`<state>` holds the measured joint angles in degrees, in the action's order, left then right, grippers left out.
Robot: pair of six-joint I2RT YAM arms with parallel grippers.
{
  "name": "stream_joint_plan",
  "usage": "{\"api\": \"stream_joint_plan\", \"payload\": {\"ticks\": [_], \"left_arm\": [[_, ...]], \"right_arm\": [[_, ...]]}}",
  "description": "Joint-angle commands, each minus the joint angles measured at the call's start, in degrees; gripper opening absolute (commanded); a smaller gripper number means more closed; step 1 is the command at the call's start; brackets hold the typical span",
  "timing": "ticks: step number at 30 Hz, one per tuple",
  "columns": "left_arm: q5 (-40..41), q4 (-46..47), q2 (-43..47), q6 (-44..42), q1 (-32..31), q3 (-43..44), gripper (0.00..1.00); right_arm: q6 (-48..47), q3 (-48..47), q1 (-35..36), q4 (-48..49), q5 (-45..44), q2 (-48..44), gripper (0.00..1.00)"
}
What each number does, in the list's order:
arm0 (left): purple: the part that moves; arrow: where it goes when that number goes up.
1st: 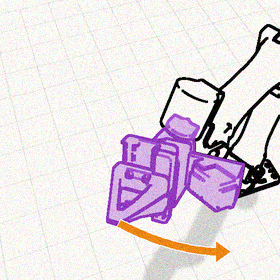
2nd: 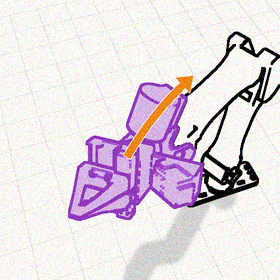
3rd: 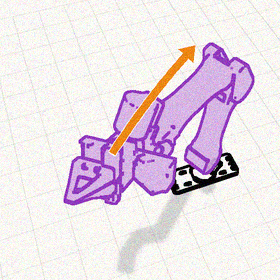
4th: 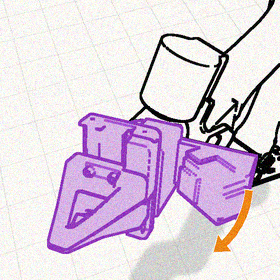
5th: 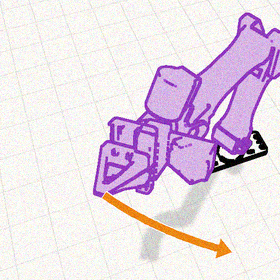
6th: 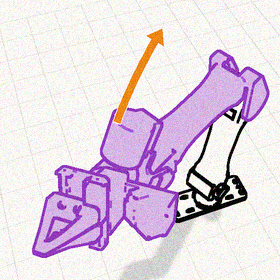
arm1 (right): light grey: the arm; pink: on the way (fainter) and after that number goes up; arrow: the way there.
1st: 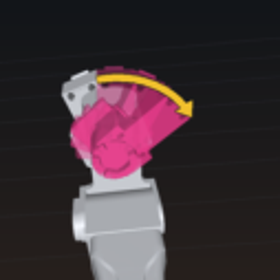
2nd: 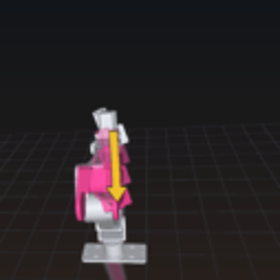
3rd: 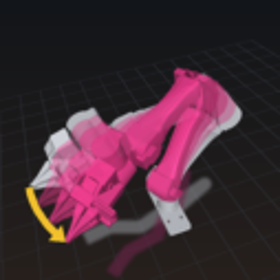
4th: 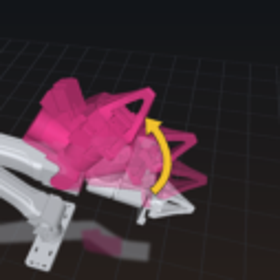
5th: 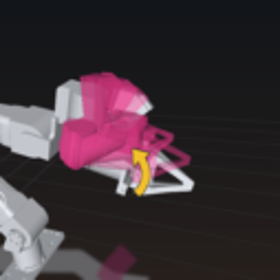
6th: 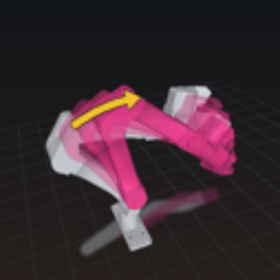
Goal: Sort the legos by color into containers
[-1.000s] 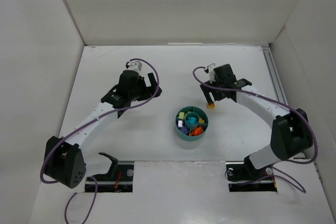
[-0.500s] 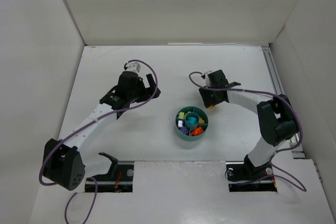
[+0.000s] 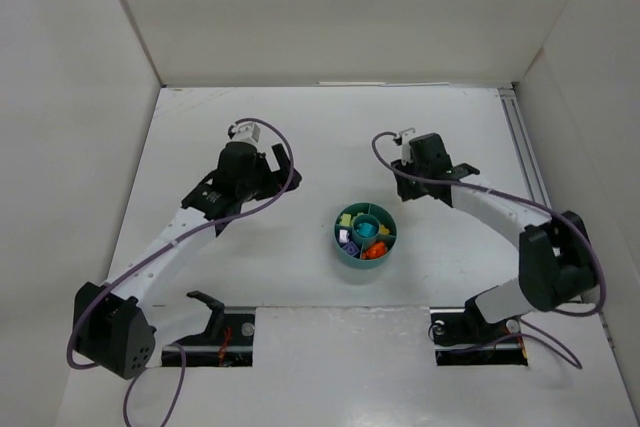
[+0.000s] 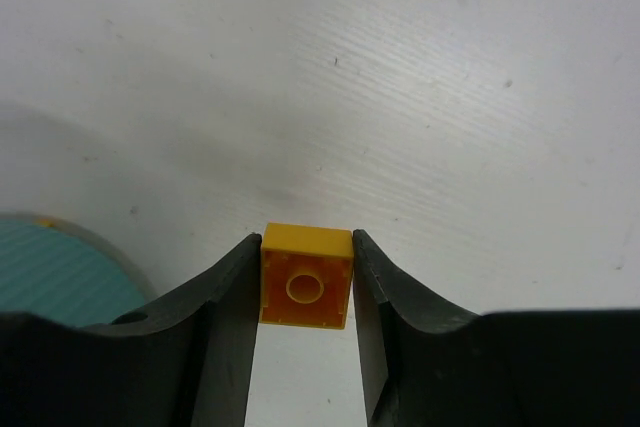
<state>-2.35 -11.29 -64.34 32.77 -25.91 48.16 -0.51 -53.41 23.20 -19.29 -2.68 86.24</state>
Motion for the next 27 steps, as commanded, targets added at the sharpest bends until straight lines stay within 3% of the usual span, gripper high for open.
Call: {"api": "stream_joint_plan", "payload": {"ticks": [1, 9, 18, 27], "left_arm": [[1.73, -0.58, 4.38, 0.8, -0.28, -1.22, 1.0], [2.26, -0.58, 7.47, 1.94, -0.28, -3.16, 1.0], [2.79, -1.1, 11.07, 2.47, -0.28, -4.92, 1.0], [3.32, -1.1, 11.6, 3.52, -0.28, -6.67, 1.0]], "right_arm": [[-2.91, 0.06, -0.09, 0.92, 1.7, -7.38, 0.34], [-10.56, 2.16, 3.25, 4.96, 16.99, -18.99, 0.35], [-9.33, 8.93, 8.34, 6.02, 18.59, -23.39, 0.37], [-7.57, 11.74, 10.02, 7.16, 20.16, -25.59, 0.48]]}}
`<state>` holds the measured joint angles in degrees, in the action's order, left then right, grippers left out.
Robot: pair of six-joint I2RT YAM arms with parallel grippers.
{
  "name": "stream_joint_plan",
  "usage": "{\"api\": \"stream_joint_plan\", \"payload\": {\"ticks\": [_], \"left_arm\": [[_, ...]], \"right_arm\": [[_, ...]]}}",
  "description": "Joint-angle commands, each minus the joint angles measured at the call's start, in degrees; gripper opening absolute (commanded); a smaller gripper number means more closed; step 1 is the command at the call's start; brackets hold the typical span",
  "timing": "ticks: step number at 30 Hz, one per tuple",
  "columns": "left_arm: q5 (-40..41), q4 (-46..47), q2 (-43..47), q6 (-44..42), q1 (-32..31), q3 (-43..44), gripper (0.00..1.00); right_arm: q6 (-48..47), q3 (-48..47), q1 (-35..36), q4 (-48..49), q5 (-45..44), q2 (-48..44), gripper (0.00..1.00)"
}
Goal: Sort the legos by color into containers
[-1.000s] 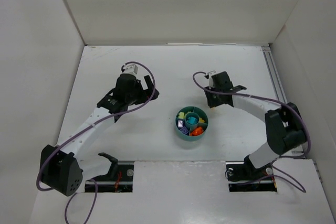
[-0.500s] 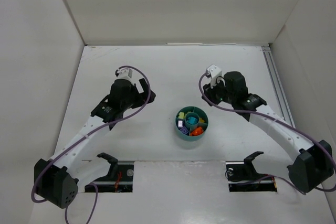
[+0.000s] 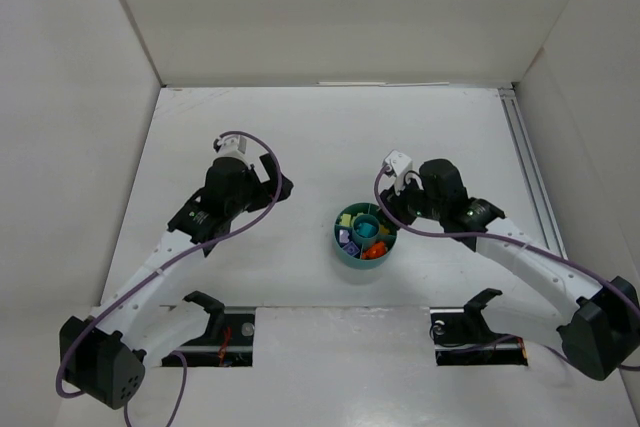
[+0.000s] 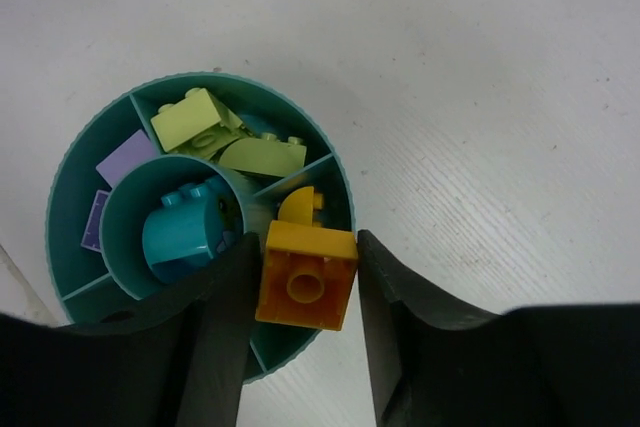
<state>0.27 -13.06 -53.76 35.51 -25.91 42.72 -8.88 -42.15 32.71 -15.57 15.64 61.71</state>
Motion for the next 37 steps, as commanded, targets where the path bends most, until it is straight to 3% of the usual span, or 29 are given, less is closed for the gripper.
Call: {"api": "stream_joint_plan", "payload": {"ticks": [1, 10, 15, 23, 29, 37], "left_arm": [[0.69, 0.67, 1.02, 0.79, -0.28, -1.23, 1.0], [0.69, 0.14, 2.07, 0.79, -0.28, -1.24, 1.0], [0.69, 0.14, 2.08, 0.79, -0.28, -1.24, 1.0], [4.2, 0.14, 2.6, 1.84, -0.28, -1.24, 1.0], [6.93, -2.5, 2.6, 1.85, -0.28, 1.23, 1.0], [7.99, -3.64, 4.44, 2.99, -0.81, 0.08, 1.0]], "right_arm": [[1.32, 0.49, 0.51, 3.44, 2.37, -1.07, 0.51], [1.94, -0.12, 1.04, 1.08, 2.38, -2.29, 0.71], [1.33, -1.27, 0.17, -0.6, -4.01, -6.25, 1.0], [0.1, -4.43, -8.0, -7.62, -22.82, -12.84, 1.0], [6.59, -6.36, -10.2, -14.13, -37.41, -13.9, 1.0], [7.21, -4.61, -11.35, -12.2, -38.58, -18.03, 1.0]]}}
